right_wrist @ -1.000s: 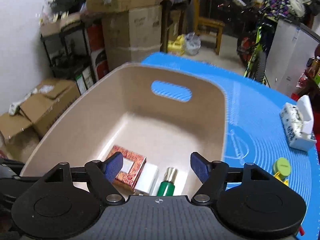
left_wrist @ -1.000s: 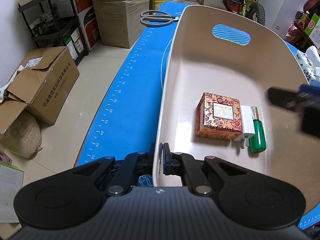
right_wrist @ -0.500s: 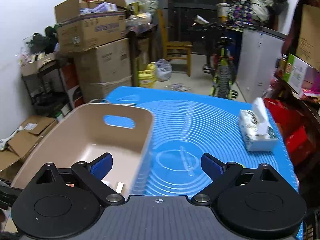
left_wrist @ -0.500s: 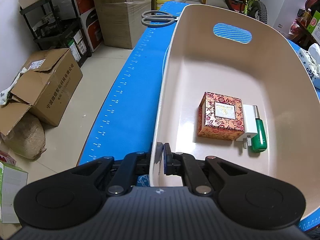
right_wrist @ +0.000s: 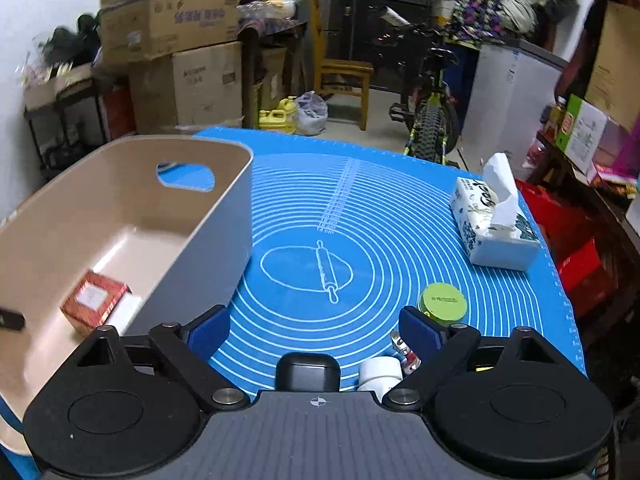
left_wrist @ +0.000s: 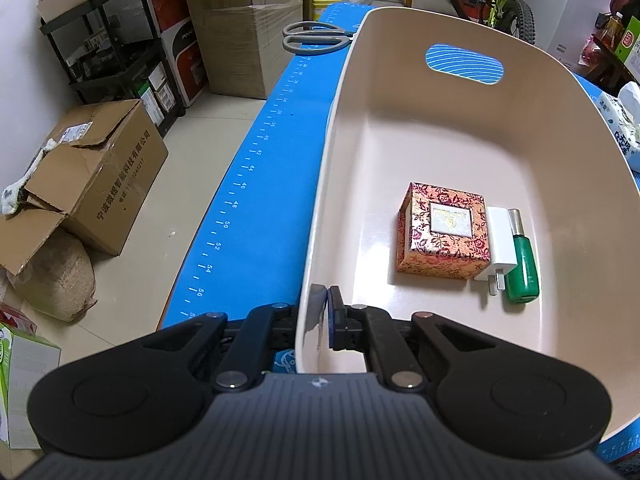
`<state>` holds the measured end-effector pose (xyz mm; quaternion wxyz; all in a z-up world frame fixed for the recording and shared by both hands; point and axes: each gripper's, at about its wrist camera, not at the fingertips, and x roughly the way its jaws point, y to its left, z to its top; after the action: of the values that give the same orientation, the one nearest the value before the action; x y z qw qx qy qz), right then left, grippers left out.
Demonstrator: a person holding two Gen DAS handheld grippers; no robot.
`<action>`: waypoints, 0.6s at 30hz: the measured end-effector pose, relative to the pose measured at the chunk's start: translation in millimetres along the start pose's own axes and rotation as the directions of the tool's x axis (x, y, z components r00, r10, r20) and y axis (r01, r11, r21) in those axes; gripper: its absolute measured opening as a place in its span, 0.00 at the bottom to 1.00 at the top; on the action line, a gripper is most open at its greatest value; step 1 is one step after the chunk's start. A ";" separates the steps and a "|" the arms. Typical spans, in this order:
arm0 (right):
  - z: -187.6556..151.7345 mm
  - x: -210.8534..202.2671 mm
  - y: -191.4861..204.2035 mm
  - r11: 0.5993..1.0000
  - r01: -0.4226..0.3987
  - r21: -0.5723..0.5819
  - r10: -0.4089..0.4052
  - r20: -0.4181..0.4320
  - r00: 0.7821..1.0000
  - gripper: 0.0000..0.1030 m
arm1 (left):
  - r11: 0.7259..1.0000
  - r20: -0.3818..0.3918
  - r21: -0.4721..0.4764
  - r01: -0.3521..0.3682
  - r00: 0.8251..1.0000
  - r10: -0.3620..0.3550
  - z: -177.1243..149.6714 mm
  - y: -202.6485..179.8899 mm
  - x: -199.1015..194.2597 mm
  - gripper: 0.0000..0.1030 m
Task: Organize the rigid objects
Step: 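Move the right tool back to the black earbud case and grasp it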
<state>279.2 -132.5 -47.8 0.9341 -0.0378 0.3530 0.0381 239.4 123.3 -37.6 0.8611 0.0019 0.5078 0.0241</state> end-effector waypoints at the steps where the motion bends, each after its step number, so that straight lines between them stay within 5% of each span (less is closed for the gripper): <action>1: -2.3 2.9 1.6 1.000 -0.002 -0.016 0.002 -0.005 1.000 0.85 | 1.000 0.000 0.000 0.000 1.000 0.000 0.3 0.0 -0.2 0.10; 18: -27.1 46.7 6.0 0.998 -0.035 -0.048 0.030 -0.117 0.993 0.68 | 1.000 0.000 0.002 -0.002 1.000 0.002 0.7 0.8 -0.6 0.10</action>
<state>295.8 -127.2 -99.3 0.9099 -0.0578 0.4063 0.0599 239.7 124.1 -36.7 0.8612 0.0036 0.5076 0.0245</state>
